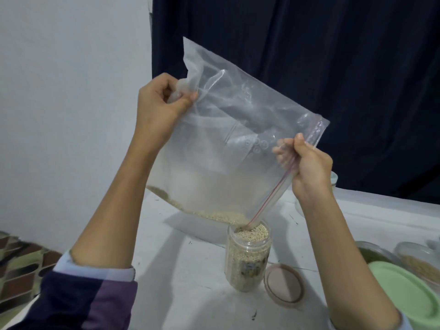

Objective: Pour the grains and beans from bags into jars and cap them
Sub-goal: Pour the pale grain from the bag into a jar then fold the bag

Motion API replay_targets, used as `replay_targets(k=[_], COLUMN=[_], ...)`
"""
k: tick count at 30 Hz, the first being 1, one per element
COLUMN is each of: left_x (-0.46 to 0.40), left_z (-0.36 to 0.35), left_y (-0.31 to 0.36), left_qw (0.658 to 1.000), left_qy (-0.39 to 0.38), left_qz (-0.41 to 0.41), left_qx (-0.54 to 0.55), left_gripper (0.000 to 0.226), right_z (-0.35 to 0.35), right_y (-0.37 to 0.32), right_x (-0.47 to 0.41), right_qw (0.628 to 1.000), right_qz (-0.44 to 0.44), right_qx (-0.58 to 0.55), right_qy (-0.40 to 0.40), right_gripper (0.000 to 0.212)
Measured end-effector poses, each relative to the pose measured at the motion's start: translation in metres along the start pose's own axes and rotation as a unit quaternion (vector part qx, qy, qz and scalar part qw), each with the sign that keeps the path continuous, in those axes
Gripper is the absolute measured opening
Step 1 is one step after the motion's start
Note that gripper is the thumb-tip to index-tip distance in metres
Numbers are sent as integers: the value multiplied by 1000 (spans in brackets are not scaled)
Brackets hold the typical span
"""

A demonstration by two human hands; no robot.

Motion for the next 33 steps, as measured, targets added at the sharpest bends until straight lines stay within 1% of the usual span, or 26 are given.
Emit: replay_targets(k=[4,7,8,10,12,14,15,17,19,21,24,30,33], left_x=[-1,-3,-4,-5,-4,-1,0,1,1,0,-4,-6,-5], left_z=[3,6,8,11,9,3,2,1,-1,-1,1,4,4], left_y=[0,0,1,4,6,3,1,0,1,3,7,6,6], left_qw=[1000,999,999,998,998,999,999,999,999,999,999,1000,1000], left_qy=[2,12,25,43,30,3,-6,-12,-17,-16,-4,6,4], left_qz=[7,-1,-11,-31,-40,-27,-17,-7,-9,-10,-17,-17,-3], left_qx=[-14,-31,-36,-43,-48,-39,-34,-33,-39,-38,-27,-16,-12], left_gripper=[22,21,27,49,57,60,60,50,42,39,37,41,32], right_z=[2,1,2,5,8,8,8,8,8,6,7,8,7], right_y=[2,2,4,5,3,3,5,8,8,9,7,6,8], right_x=[-1,1,2,3,4,5,6,6,6,7,6,5,5], right_qw=[999,999,999,999,999,999,999,999,999,998,998,999,999], right_qz=[-24,-30,-34,-39,-33,-33,-36,-38,-36,-39,-38,-31,-30], right_qx=[-20,-13,-9,-7,-5,1,4,5,9,18,0,11,9], right_qy=[8,14,16,25,35,35,33,34,37,35,45,40,36], right_gripper=[30,32,32,30,28,27,27,27,29,30,29,28,27])
Point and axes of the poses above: each hand's wrist, its own x-axis away from the middle knuckle, its own z-axis out of the back of the hand, y = z × x, the point moved 10 cm from there along -x, towards the middle knuckle, and after that the axes turned 12 degrees about y, right-handed, at the moved point
